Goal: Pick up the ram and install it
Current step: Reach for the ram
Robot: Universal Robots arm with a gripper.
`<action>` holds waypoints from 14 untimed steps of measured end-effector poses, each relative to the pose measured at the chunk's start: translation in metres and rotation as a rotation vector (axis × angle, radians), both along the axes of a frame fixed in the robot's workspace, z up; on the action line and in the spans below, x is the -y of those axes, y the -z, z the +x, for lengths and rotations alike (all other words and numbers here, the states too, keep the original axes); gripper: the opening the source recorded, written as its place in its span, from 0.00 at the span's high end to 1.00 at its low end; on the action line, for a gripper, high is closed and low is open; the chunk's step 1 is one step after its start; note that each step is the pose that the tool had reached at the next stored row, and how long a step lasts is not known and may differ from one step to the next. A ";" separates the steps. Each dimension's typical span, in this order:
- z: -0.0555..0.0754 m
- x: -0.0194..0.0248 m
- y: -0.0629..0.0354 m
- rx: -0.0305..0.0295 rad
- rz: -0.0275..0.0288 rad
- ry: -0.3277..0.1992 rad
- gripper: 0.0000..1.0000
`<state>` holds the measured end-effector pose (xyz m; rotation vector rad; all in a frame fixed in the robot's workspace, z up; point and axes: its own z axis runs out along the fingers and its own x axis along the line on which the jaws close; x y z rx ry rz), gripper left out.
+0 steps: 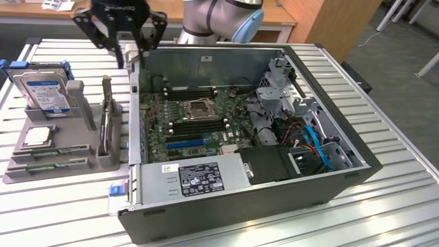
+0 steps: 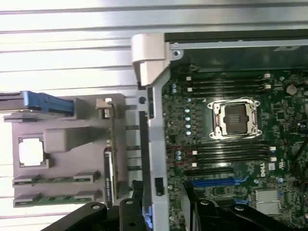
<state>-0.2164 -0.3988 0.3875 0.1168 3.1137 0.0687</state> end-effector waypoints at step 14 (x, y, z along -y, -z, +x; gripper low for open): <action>-0.064 0.0000 0.0032 0.0001 0.0001 0.000 0.56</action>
